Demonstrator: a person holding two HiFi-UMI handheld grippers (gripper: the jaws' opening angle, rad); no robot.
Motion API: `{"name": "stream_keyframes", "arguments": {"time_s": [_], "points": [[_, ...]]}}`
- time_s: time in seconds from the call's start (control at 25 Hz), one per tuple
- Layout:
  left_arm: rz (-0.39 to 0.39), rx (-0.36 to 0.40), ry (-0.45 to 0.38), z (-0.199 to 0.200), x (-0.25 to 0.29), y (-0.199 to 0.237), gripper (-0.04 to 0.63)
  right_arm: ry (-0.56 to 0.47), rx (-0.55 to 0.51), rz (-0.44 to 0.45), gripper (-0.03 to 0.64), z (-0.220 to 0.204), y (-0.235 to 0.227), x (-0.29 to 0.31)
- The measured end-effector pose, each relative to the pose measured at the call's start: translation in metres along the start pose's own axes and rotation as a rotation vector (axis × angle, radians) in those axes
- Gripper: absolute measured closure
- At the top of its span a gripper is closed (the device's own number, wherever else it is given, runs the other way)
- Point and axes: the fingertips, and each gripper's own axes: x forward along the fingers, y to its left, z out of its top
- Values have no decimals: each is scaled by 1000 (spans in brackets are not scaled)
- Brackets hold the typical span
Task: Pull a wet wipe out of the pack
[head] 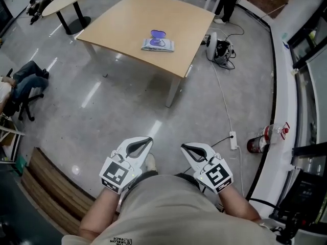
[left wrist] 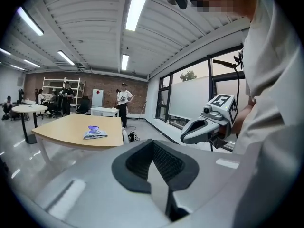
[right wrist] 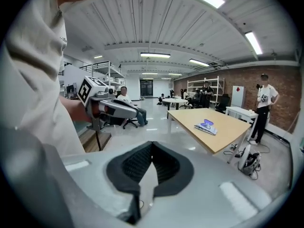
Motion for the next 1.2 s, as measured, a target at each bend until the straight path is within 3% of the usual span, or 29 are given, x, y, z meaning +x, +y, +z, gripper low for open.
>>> {"name": "stream_keyframes", "arguments": {"time_s": [0.2, 0.6, 1.2], "points": [[-17, -4, 32, -10, -3, 60, 589, 5, 8, -28, 615, 22, -14, 47], [-28, -14, 26, -3, 42, 112, 589, 3, 36, -47, 615, 35, -74, 92], [53, 5, 96, 49, 224, 236, 589, -28, -24, 59, 615, 61, -288, 181]]}}
